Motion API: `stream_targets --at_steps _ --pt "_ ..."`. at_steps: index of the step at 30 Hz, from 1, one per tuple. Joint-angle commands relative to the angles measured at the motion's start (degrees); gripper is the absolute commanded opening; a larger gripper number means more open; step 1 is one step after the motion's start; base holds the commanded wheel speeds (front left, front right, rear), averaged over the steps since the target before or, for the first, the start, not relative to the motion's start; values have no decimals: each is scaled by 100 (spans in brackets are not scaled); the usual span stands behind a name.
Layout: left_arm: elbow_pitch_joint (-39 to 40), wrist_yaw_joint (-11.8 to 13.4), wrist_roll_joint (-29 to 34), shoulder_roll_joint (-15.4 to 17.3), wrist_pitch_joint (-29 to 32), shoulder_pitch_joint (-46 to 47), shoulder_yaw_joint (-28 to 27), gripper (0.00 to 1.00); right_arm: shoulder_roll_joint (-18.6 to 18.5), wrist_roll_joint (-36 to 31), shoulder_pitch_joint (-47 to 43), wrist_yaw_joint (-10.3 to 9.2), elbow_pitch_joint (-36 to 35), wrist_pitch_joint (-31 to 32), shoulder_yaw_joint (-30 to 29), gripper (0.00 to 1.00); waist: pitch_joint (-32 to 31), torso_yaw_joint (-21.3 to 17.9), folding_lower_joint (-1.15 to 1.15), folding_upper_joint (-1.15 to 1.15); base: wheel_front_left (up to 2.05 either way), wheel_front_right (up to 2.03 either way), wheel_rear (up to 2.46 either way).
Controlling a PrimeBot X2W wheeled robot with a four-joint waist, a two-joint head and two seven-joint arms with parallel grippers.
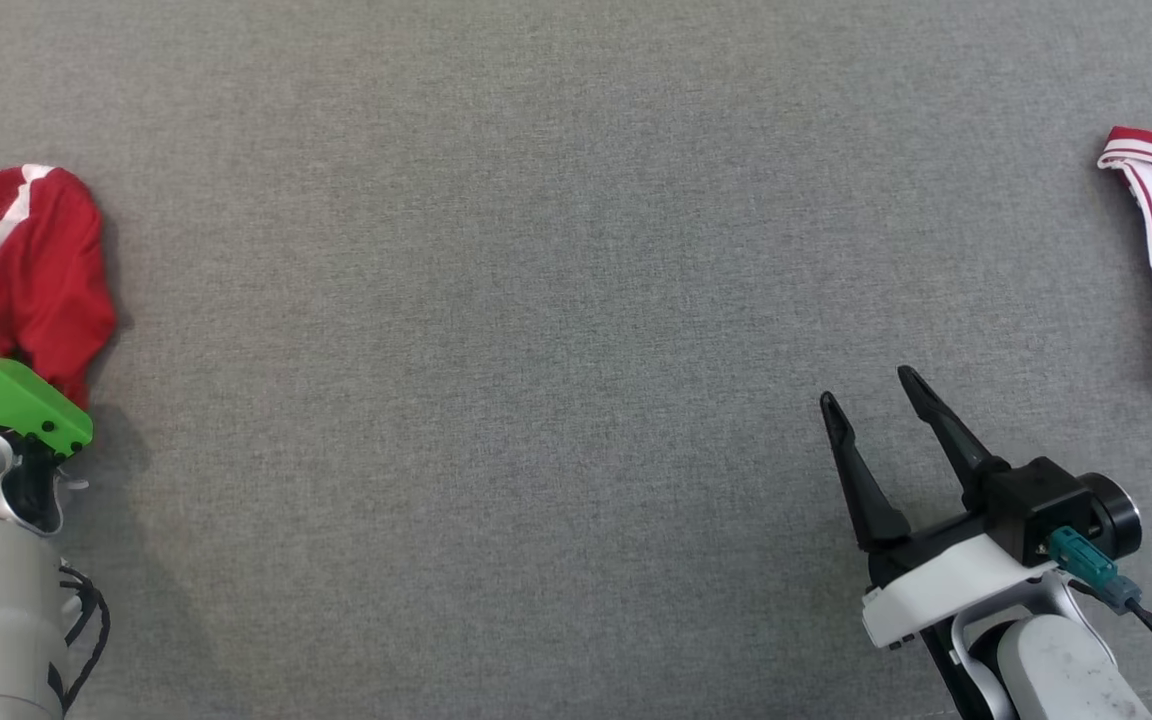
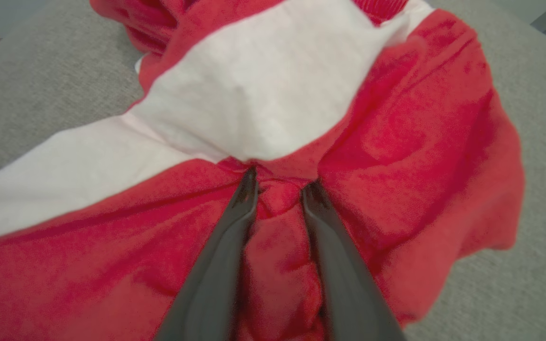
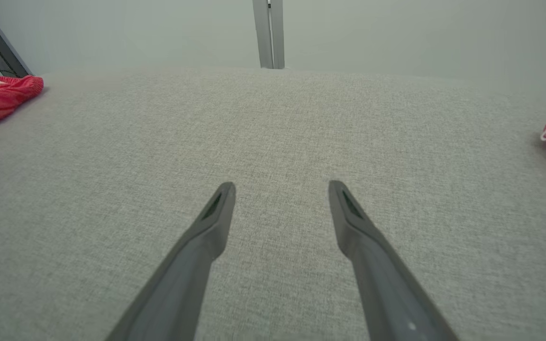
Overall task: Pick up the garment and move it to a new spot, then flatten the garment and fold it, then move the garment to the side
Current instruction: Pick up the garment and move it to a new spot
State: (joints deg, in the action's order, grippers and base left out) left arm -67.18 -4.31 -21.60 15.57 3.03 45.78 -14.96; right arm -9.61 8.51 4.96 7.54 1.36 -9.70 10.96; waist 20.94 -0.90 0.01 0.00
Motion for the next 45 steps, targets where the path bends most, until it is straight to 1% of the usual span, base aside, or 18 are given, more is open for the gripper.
stream_targets --at_steps 1,5,6,10,13,17,19,21,25,29,30,34,37,39,42,45 --pt "-102 -56 46 -107 42 9 74 0 35 11 -12 -10 34 -58 11 100 46 -64 -1 0 0 0 0" --pt "51 -127 145 90 -150 144 202 0 129 58 58 -10 185 -144 86 100 -138 21 -1 0 0 0 0" --pt "121 -143 172 180 -222 194 233 0 154 84 83 -10 239 -174 113 100 -210 39 -1 0 0 0 0" --pt "405 -227 274 361 -435 317 383 0 268 166 126 -10 483 -282 204 100 -540 78 -1 0 0 0 0" --pt "719 -274 283 384 -520 412 563 0 321 216 139 -10 648 -366 214 100 -805 64 -1 0 0 0 0" --pt "1385 -309 318 358 -547 531 918 0 426 287 186 -10 840 -442 168 100 -1133 -6 -1 0 0 0 0" --pt "1815 -317 206 236 -484 514 1152 0 458 320 182 -10 916 -478 149 100 -1278 -81 -1 0 0 0 0" --pt "2318 -319 91 213 -441 427 1392 0 485 317 171 -10 964 -509 107 100 -1397 -189 -1 0 0 0 0" --pt "3296 -321 -237 8 -278 38 1809 0 552 335 104 -10 1009 -538 -4 100 -1569 -472 -1 0 0 0 0" --pt "4194 -322 -470 -245 -159 -384 2074 0 583 315 26 -10 1025 -554 -99 100 -1663 -838 -1 0 0 0 0" --pt "4386 -322 -541 -384 -120 -537 2167 0 595 312 4 -10 1027 -549 -137 100 -1686 -940 -1 0 0 0 0" --pt "4942 -321 -519 -672 41 -982 2551 0 620 318 17 -10 986 -551 -142 100 -1697 -1382 -1 0 0 0 0" --pt "5075 -311 -514 -884 141 -1271 2856 0 636 334 29 -10 918 -548 -129 100 -1635 -1701 -1 0 0 0 0" --pt "4991 -308 -517 -989 170 -1430 3038 0 641 353 35 -10 896 -549 -95 100 -1573 -1891 -1 0 0 0 0" --pt "4672 -300 -429 -1055 153 -1614 3338 0 655 376 67 -10 873 -550 -92 100 -1478 -2109 -1 0 0 0 0" --pt "4161 -304 -293 -1107 77 -1739 3673 0 662 409 112 -10 841 -550 -94 100 -1368 -2292 -1 0 0 0 0"
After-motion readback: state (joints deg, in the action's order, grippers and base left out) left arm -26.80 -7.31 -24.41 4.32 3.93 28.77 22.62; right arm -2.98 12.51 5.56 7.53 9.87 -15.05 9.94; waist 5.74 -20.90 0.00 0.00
